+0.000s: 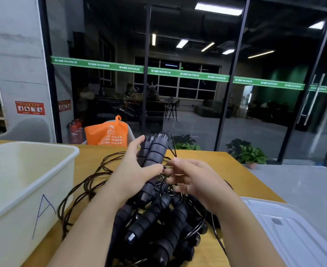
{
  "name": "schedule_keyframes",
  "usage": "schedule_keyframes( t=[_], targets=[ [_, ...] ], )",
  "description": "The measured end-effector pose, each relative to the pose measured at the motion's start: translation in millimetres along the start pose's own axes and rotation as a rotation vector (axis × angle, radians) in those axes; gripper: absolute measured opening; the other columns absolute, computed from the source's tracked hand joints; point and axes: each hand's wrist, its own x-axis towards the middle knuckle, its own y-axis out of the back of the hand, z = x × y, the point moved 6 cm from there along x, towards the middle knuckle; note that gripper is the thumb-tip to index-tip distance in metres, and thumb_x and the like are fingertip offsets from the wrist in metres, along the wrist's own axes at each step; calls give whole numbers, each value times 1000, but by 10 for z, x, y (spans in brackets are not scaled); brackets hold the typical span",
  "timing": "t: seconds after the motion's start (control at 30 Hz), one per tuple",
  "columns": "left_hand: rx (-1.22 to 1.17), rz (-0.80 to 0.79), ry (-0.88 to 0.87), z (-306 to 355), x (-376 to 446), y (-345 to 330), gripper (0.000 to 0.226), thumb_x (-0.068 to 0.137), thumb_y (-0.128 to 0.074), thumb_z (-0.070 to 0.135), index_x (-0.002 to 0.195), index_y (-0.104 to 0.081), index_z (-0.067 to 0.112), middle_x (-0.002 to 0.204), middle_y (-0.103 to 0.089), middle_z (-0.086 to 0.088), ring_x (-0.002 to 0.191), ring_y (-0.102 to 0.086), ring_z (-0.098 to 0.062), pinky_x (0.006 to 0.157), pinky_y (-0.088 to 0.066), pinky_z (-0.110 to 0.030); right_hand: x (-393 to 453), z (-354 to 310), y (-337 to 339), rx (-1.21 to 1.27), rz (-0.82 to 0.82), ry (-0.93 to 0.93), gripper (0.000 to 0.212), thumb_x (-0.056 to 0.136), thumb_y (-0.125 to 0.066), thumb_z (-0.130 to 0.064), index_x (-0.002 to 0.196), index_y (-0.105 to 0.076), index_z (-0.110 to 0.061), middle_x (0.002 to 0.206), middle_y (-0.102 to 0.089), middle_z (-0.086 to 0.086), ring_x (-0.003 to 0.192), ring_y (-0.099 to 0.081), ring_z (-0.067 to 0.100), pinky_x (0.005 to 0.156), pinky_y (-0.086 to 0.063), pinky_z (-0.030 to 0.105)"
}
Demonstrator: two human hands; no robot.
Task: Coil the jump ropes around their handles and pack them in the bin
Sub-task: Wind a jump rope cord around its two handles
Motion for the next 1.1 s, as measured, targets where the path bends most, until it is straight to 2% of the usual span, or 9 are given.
schedule_keyframes(
  t=[0.1,0.2,0.3,0.37,0.43,0.53,0.87,1.03,1.1],
  targets=[
    [268,-1,-172,22,1,-136,97,75,-76,23,147,-13,42,142,-29,18,130,-36,-4,107,-35,-28,73,99,-127,-18,-75,-45,28,96,-55,-38,103,-67,-14,90,-67,2,82,-64,14,74,-56,29],
    [319,-57,-211,17,-39,-314,109,75,-76,18,149,1,39,135,-15,25,135,-22,-2,110,-27,-25,116,179,-225,47,-35,-33,21,96,-56,-34,113,-63,-24,94,-73,-2,80,-68,12,64,-55,29],
    [125,-196,-47,-53,-60,-347,114,72,-74,19,148,8,41,140,-31,21,127,-42,-6,104,-41,-30,129,207,-173,213,-14,-37,20,96,-57,-23,115,-62,-24,104,-74,4,96,-70,24,80,-58,43],
    [-202,-235,66,-59,-63,-322,91,73,-70,23,148,-19,33,124,-59,11,108,-62,-12,91,-52,-40,100,174,-149,263,-92,-34,23,96,-57,-19,117,-62,-21,110,-72,10,104,-67,31,90,-53,54],
    [-327,-146,97,-74,-49,-271,36,89,-61,23,125,-54,22,97,-72,1,84,-70,-17,67,-55,-39,55,156,-171,267,-179,-54,26,95,-56,-17,120,-61,-19,113,-70,13,105,-67,34,88,-54,54],
    [-246,5,83,-135,-28,-219,14,94,-54,31,105,-60,26,88,-72,3,81,-69,-16,65,-52,-34,14,173,-268,238,-254,-61,29,98,-52,-15,125,-57,-22,117,-68,12,105,-67,31,88,-55,51],
    [-386,24,25,-65,3,-155,36,80,-70,33,111,-58,17,107,-70,-9,97,-68,-26,89,-53,-49,-43,180,-287,192,-410,-81,41,85,-60,-17,125,-54,-19,111,-71,7,101,-69,27,89,-56,45],
    [-430,-92,5,-46,-32,-186,52,70,-71,22,117,-53,11,105,-72,-11,96,-69,-31,87,-54,-48,-57,192,-299,144,-438,-103,49,82,-60,-19,130,-50,-20,113,-71,6,104,-68,27,92,-53,49],
    [-384,-43,-14,-47,-13,-162,52,69,-73,22,116,-54,11,102,-73,-10,94,-70,-30,85,-55,-47,-35,213,-326,139,-406,-109,47,82,-60,-20,127,-52,-17,113,-70,8,106,-67,29,93,-53,49]
  ],
)
